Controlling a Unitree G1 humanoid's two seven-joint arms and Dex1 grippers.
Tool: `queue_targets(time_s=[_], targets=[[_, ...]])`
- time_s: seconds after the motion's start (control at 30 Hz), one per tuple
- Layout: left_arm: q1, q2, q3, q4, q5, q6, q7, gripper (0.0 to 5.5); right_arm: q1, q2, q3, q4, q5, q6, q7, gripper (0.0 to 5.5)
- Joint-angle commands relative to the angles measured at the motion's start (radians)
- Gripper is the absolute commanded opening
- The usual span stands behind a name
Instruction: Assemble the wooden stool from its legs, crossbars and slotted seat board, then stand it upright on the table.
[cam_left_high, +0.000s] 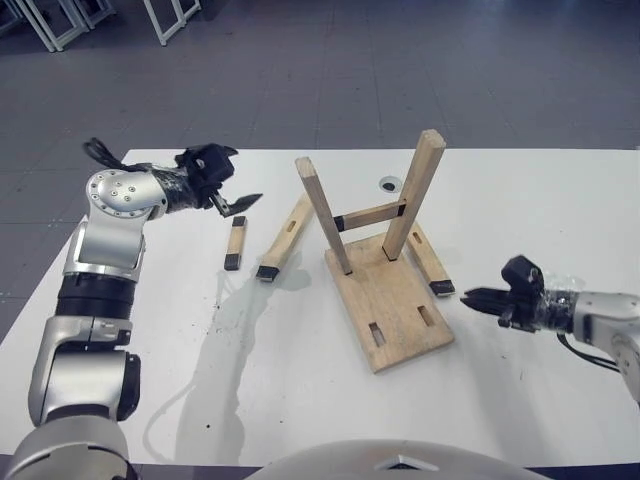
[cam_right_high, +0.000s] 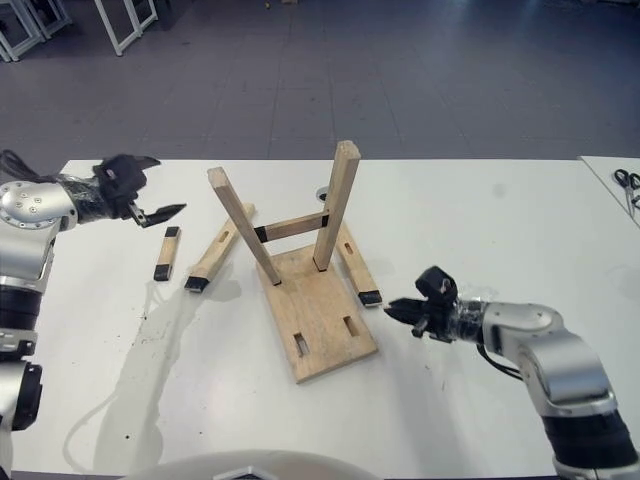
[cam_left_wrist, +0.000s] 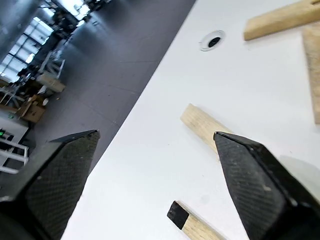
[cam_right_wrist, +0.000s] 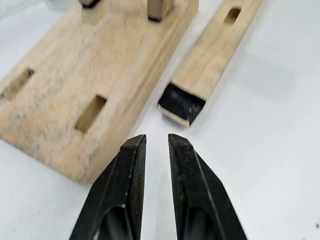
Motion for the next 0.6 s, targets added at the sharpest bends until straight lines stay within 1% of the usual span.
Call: queue_targets(time_s=[0.03, 0.1, 0.17, 0.27, 0.37, 0.5, 0.57, 0.6], targets=[[0.019, -0.212, 0.212, -0.480, -0.025, 0.562, 0.349, 3.76, 0.064, -0.072, 0.235, 0.014, -0.282, -0.181, -0.066, 0.79], [-0.046, -0.253, 0.212, -0.507, -0.021, 0.641, 0.404, 3.76, 0.034, -0.015, 0.298, 0.004, -0.317, -0.185, -0.089, 0.79], [-0.114, -0.276, 0.191, -0.527, -0.022, 0.716, 0.439, 3.76, 0.003, 0.046, 0.343, -0.086, -0.285, -0.147, -0.082, 0.79], [-0.185, -0.291, 0.146, -0.510, -0.019, 0.773, 0.482, 3.76, -0.026, 0.095, 0.361, -0.179, -0.235, -0.085, -0.080, 0.79], [-0.231, -0.303, 0.125, -0.478, -0.028, 0.780, 0.503, 3.76, -0.054, 0.098, 0.351, -0.173, -0.237, -0.063, -0.087, 0.79], [-0.286, -0.293, 0.126, -0.422, -0.050, 0.754, 0.500, 3.76, -0.083, 0.080, 0.287, -0.129, -0.243, -0.061, -0.101, 0.79], [-0.335, -0.310, 0.138, -0.375, -0.096, 0.736, 0.469, 3.76, -0.113, 0.105, 0.262, -0.179, -0.200, -0.024, -0.096, 0.79], [-0.361, -0.321, 0.137, -0.345, -0.122, 0.725, 0.450, 3.76, -0.134, 0.138, 0.252, -0.213, -0.161, 0.007, -0.098, 0.79]])
